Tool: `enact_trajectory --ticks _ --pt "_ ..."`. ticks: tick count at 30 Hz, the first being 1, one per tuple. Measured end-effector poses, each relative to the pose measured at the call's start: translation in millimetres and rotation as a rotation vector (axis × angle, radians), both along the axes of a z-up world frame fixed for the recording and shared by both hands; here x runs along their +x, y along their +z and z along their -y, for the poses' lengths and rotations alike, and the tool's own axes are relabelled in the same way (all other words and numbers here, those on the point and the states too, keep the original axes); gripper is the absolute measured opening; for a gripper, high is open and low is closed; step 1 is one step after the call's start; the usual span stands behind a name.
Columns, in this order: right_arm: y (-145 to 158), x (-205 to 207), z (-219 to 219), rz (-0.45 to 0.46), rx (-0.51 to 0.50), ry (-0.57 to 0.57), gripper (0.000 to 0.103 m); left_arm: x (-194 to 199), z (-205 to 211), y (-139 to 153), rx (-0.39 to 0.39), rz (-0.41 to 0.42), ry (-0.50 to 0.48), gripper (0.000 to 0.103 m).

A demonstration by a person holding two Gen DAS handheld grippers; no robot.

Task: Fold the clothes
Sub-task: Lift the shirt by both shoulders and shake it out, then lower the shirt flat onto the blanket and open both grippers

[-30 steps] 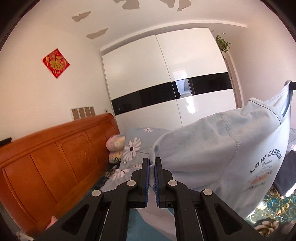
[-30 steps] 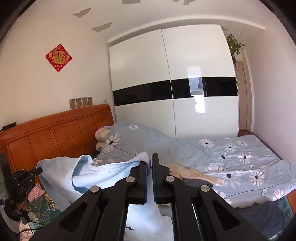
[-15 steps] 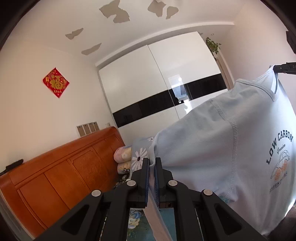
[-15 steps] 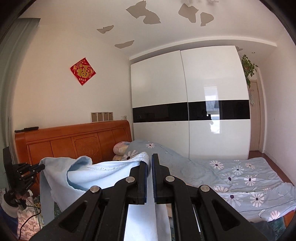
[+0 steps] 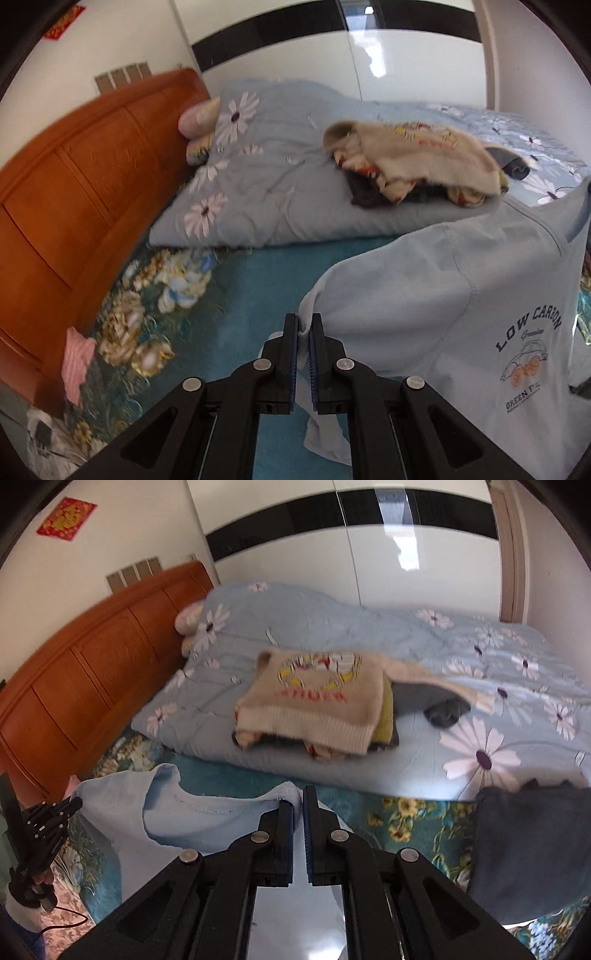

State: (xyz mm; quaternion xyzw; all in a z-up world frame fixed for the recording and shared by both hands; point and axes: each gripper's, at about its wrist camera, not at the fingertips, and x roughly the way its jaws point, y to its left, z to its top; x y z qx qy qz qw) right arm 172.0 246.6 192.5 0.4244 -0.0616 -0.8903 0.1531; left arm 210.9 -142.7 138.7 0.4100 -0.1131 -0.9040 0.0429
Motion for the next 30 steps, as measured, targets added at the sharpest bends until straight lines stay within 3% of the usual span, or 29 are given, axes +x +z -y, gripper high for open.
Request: enact_trajectory --ticks 3,6,11,15,23,27,30 --pt "-59.1 -22.9 3.7 0.122 -0.009 -0.012 0.004 -17.2 3.0 -42.9 0.027 0.07 0.058 0.006" --pt "-93.3 -50.6 11.4 0.2 -0.021 -0.03 0.004 -36.9 9.0 -75.9 0.046 0.126 0.106 0.006" --pt "-105.5 -105.2 34.9 0.218 -0.012 -0.02 0.004 -85.2 26.6 -67.0 0.033 0.08 0.137 0.006" --pt "-107.8 -147.6 54.2 0.208 -0.003 -0.01 0.004 -121.0 32.7 -83.0 -0.031 0.084 0.172 0.006" --pt "-179.9 -193.9 85.6 0.357 0.035 0.019 0.004 -158.7 51.5 -164.4 -0.04 0.292 0.214 0.006" --pt "-199.2 -199.0 85.8 0.403 0.012 0.017 0.005 -159.7 53.5 -186.6 0.012 0.344 0.224 0.009" --pt "-194.4 -191.2 79.9 0.399 -0.002 0.047 0.011 -151.5 56.1 -186.1 0.119 0.363 0.219 0.01"
